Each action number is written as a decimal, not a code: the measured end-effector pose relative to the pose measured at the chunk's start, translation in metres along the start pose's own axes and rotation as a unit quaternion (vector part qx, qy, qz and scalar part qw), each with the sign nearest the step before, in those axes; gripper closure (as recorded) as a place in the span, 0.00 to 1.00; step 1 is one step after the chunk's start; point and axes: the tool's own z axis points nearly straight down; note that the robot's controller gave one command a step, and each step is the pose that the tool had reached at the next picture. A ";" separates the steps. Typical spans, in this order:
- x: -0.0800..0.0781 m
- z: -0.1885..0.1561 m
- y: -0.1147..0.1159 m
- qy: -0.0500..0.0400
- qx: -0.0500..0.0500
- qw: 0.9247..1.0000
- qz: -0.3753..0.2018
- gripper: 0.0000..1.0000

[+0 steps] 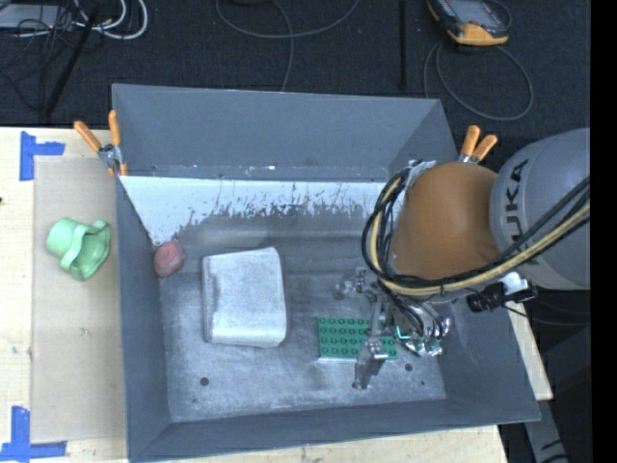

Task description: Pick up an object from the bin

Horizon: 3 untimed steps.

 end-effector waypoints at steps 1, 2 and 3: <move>-0.004 0.084 -0.057 -0.007 0.000 1.000 0.015 0.00; -0.006 0.083 -0.056 -0.008 0.000 1.000 0.015 0.00; -0.006 0.082 -0.056 -0.006 0.000 1.000 0.016 0.00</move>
Offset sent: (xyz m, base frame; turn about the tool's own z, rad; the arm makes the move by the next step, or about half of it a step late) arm 0.0023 -0.0555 -0.0832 0.0266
